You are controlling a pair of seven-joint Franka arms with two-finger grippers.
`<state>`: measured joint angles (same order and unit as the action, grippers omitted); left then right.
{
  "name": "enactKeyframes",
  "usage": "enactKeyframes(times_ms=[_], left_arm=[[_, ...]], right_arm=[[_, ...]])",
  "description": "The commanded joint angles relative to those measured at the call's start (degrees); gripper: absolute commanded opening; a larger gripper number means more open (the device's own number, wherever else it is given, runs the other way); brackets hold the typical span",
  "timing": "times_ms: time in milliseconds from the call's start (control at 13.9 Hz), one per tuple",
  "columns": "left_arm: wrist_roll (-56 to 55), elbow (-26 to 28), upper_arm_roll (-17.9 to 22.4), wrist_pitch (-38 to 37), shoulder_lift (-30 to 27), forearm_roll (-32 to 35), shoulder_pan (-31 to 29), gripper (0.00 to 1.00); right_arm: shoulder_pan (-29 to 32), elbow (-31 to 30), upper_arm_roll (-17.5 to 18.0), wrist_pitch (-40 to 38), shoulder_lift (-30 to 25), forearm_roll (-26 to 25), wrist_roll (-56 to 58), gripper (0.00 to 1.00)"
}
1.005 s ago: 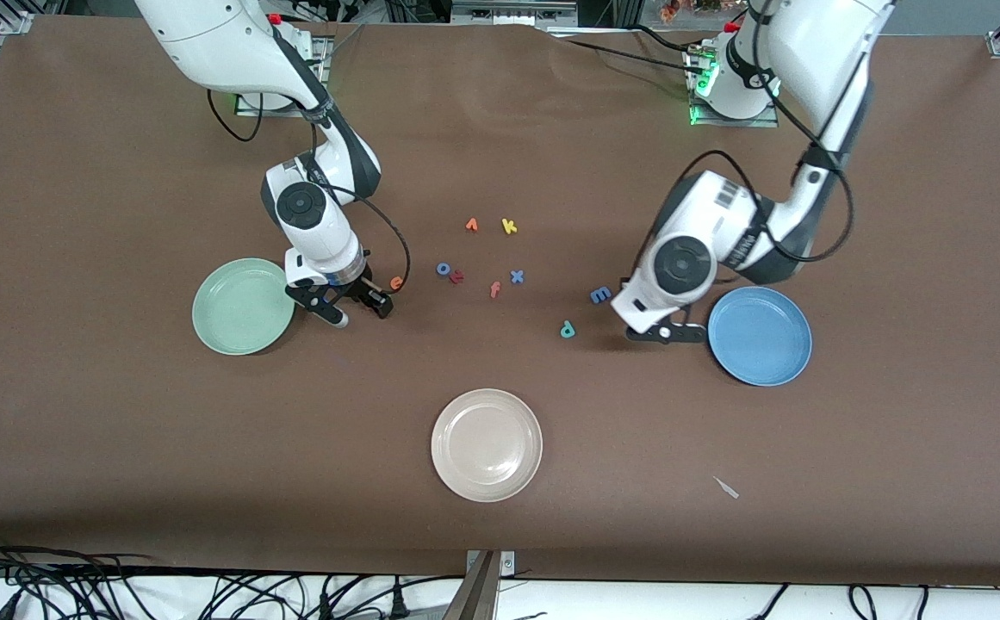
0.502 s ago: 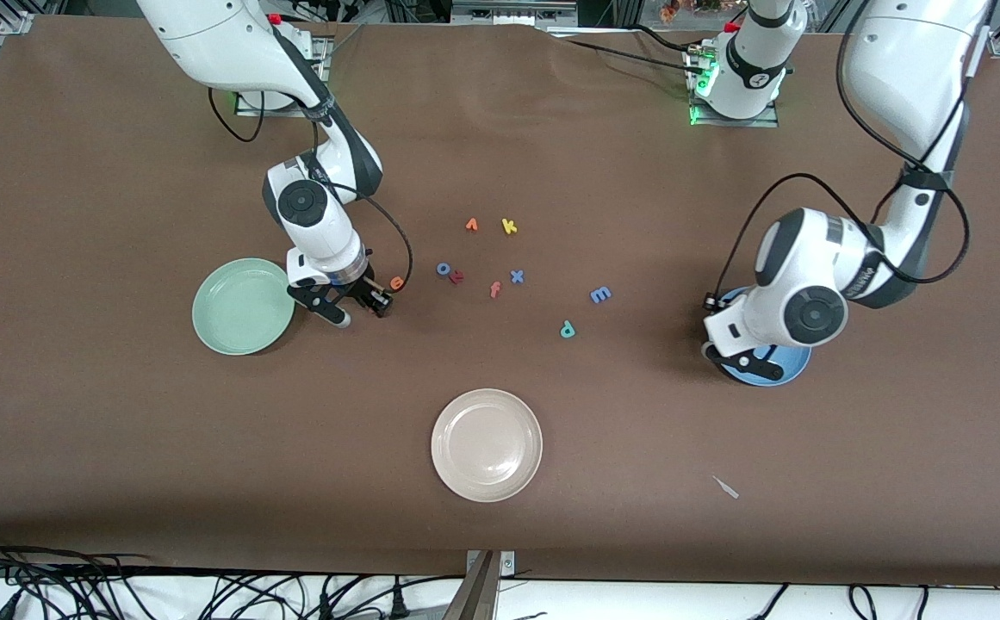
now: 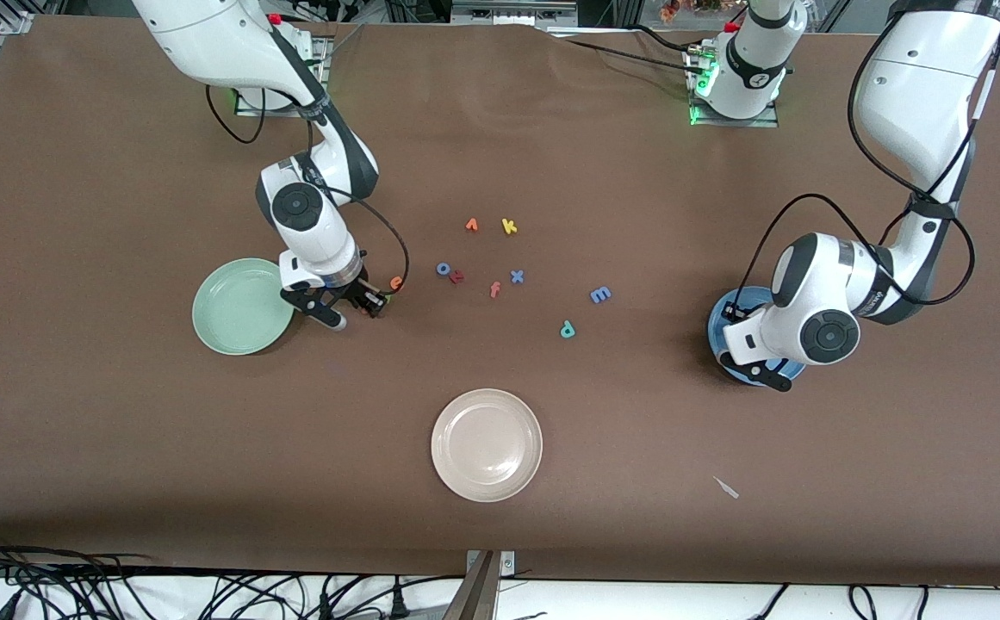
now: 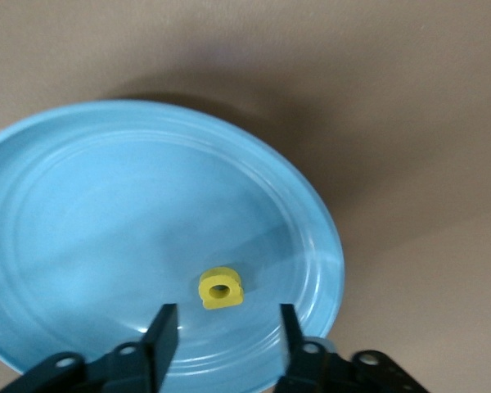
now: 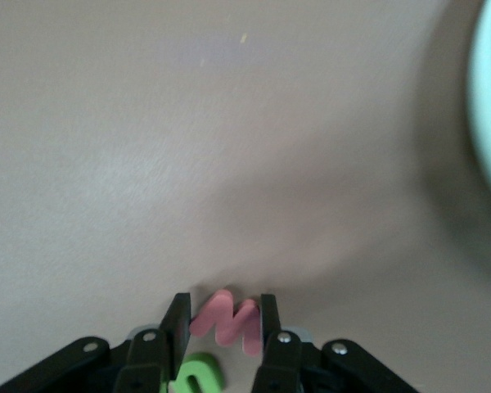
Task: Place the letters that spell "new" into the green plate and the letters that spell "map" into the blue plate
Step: 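Drop the yellow o on the blue plate with the left gripper, then drop the pink and green letters onto the green plate with the right gripper, then grasp the teal P with the left gripper while the right gripper grasps the n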
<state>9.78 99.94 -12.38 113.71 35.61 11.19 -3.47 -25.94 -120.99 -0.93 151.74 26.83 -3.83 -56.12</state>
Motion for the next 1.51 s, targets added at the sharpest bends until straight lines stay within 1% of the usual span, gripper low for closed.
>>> enactKeyframes(times_ms=[0, 72, 144, 287, 431, 502, 646, 789, 861, 933, 1005, 1148, 1220, 1292, 1435], left_arm=[[-1.68, -1.24, -0.72, -0.94, -1.24, -0.02, 0.30, 1.00], [-5.96, -1.16, -0.81, -0.94, -1.68, -2.20, 0.66, 1.00], [-11.23, -1.24, -2.37, -0.77, -1.68, -4.14, 0.92, 1.00], [-21.16, -1.33, -5.63, 0.11, -1.68, -4.60, 1.18, 1.00], [-27.86, -3.25, -8.18, 2.82, -1.16, -4.77, 2.93, 1.00], [-31.63, -4.13, -8.19, 4.14, -0.90, -4.77, 5.03, 1.00], [-40.50, -5.19, -8.19, 7.39, 0.42, -4.69, 8.90, 1.00], [-45.01, -5.20, -8.10, 10.21, 1.21, -4.34, 11.11, 1.00], [-47.12, -5.20, -8.10, 10.83, 1.48, -4.16, 12.07, 1.00], [-49.40, -5.29, -8.10, 11.62, 1.92, -4.07, 13.48, 1.00], [-51.60, -5.63, -7.93, 12.49, 2.70, -4.16, 14.71, 1.00], [-56.34, -8.09, -7.40, 13.64, 5.16, -3.90, 17.26, 1.00], [-57.85, -9.40, -6.70, 13.65, 6.39, -3.89, 18.40, 1.00], [-58.99, -10.63, -5.65, 13.65, 7.36, -3.81, 19.72, 1.00], [-60.66, -12.66, -2.76, 13.82, 9.12, -3.89, 22.97, 1.00]], right_arm=[[-0.08, 1.89, -2.76, -9.15, -3.97, -0.57, 6.18, 0.20], [-0.08, 2.60, -3.98, -11.53, -4.85, -0.39, 9.16, 0.20], [-0.08, 2.95, -5.39, -13.12, -5.55, -0.39, 12.76, 0.20], [-0.08, 2.78, -8.99, -15.76, -7.13, -0.39, 22.06, 0.20], [-0.08, 1.99, -12.77, -17.52, -8.63, -0.39, 29.90, 0.20], [0.01, 0.94, -14.18, -17.79, -9.07, -0.39, 32.63, 0.21], [0.01, -1.78, -16.12, -15.52, -9.78, -0.39, 35.90, 0.22], [0.01, -5.46, -16.47, -10.62, -9.87, -0.22, 36.35, 0.24], [0.01, -7.14, -16.48, -7.89, -9.87, -0.04, 36.35, 0.28], [0.01, -8.20, -16.48, -5.95, -9.69, 0.13, 36.26, 0.30], [0.01, -8.56, -16.48, -5.15, -9.60, 0.22, 36.17, 0.36], [0.01, -8.56, -16.48, -5.23, -9.69, 0.31, 35.91, 0.52], [0.01, -8.56, -16.39, -5.31, -9.69, 0.31, 35.65, 0.58], [0.01, -8.56, -16.30, -5.40, -9.86, 0.40, 35.47, 0.59], [-0.08, -8.56, -15.95, -5.75, -9.95, 1.45, 34.86, 0.60]])
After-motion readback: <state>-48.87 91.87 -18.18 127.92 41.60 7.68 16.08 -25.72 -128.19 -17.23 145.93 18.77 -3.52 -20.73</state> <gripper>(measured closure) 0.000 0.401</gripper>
